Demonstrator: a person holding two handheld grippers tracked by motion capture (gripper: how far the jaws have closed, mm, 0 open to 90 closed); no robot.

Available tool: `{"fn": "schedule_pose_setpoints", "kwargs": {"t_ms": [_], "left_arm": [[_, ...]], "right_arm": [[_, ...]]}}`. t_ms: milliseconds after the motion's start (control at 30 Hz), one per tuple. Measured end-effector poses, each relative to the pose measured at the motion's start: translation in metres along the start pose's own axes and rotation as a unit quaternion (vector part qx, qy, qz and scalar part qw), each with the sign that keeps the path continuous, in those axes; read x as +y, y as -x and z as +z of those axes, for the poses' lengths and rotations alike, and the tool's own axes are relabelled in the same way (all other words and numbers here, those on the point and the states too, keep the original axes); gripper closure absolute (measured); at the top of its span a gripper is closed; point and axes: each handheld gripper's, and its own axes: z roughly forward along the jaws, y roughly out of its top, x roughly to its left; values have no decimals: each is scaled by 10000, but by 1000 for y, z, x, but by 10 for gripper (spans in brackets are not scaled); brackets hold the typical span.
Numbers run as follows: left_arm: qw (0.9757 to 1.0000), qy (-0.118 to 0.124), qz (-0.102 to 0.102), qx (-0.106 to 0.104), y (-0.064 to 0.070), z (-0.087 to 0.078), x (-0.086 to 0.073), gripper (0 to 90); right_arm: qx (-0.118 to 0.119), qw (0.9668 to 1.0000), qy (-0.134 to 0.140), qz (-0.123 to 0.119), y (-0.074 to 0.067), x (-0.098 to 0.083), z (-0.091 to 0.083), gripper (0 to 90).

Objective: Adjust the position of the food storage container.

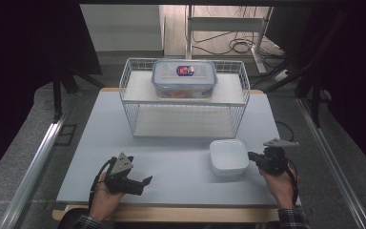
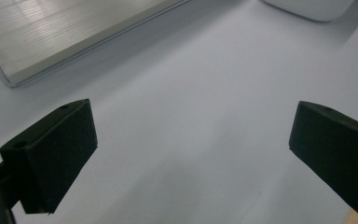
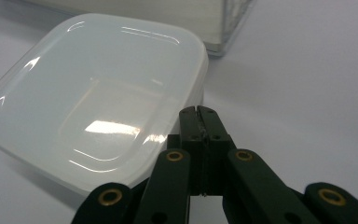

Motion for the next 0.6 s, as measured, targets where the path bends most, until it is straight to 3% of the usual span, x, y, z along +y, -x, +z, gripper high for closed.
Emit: {"fn": "schedule_pose_setpoints", "kwargs": {"t_ms": [267,600], "left_arm": [[10000,-10,-11,-4,0,1,0,5],[10000,-3,-48,-16,-1,1,0,5]], "right_arm": [[306,9995,-24,-90,-22,6,13,893],[748,9967,-55,-310,-59,16,35,893]]}}
